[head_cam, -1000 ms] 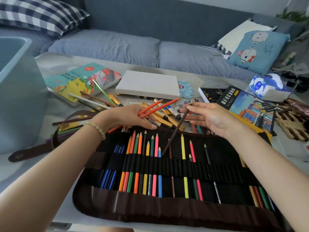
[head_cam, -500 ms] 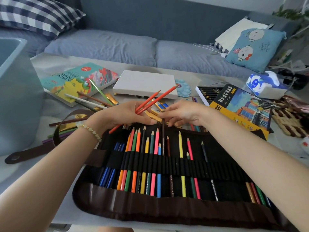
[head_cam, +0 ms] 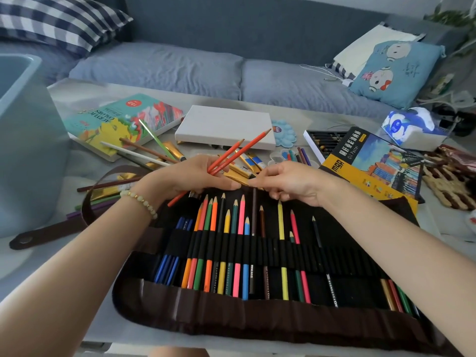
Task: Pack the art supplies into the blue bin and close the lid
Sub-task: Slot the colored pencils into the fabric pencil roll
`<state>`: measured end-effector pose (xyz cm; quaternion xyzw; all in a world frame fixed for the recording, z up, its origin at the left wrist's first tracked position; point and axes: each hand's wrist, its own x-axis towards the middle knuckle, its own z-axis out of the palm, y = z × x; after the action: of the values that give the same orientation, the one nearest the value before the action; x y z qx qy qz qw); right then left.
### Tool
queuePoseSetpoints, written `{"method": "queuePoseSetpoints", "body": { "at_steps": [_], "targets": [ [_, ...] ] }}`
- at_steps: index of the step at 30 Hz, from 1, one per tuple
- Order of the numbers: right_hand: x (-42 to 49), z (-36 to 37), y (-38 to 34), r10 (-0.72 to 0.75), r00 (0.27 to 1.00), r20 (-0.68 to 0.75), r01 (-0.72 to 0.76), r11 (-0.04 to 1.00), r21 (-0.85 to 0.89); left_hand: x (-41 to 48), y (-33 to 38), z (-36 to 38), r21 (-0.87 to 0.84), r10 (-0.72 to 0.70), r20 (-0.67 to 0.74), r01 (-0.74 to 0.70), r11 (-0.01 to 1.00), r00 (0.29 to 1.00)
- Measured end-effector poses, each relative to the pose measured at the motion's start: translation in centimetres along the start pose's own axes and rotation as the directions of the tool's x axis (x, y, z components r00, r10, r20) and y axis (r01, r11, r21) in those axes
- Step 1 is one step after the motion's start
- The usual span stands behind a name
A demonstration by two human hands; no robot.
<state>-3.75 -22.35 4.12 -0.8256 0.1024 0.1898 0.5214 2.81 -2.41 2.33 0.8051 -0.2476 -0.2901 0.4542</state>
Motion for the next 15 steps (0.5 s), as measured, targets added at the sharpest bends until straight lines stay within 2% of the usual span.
{"method": "queuePoseSetpoints", "body": {
  "at_steps": [4, 9, 11, 13, 15],
  "targets": [
    [-0.7, -0.1, 0.3, -0.060, 0.996, -0.064, 0.066, 0.994, 0.082, 0.1, -0.1, 0.0, 0.040, -0.016, -0.044, 0.018, 0.999, 0.999],
    [-1.6, 0.5, 1.0, 0.043, 0.990, 0.132, -0.038, 0.999, -0.039, 0.2, -0.1, 0.1, 0.027, -0.027, -0.030, 0.028, 0.999, 0.999],
    [-1.9, 0.5, 1.0, 0.049, 0.988, 0.150, -0.039, 0.997, -0.066, 0.2, -0.2, 0.1, 0.039, -0.045, -0.037, 0.046, 0.998, 0.998],
    [-2.1, 0.3, 0.9, 0.014, 0.993, 0.115, -0.003, 0.995, -0.095, 0.1, 0.1, 0.1, 0.074, -0.028, -0.026, 0.030, 0.997, 0.999],
    [-1.9, -0.1, 0.7, -0.073, 0.997, -0.024, 0.072, 0.996, -0.048, 0.0, 0.7, -0.1, 0.038, 0.041, -0.015, -0.040, 0.998, 0.999]
  ]
}}
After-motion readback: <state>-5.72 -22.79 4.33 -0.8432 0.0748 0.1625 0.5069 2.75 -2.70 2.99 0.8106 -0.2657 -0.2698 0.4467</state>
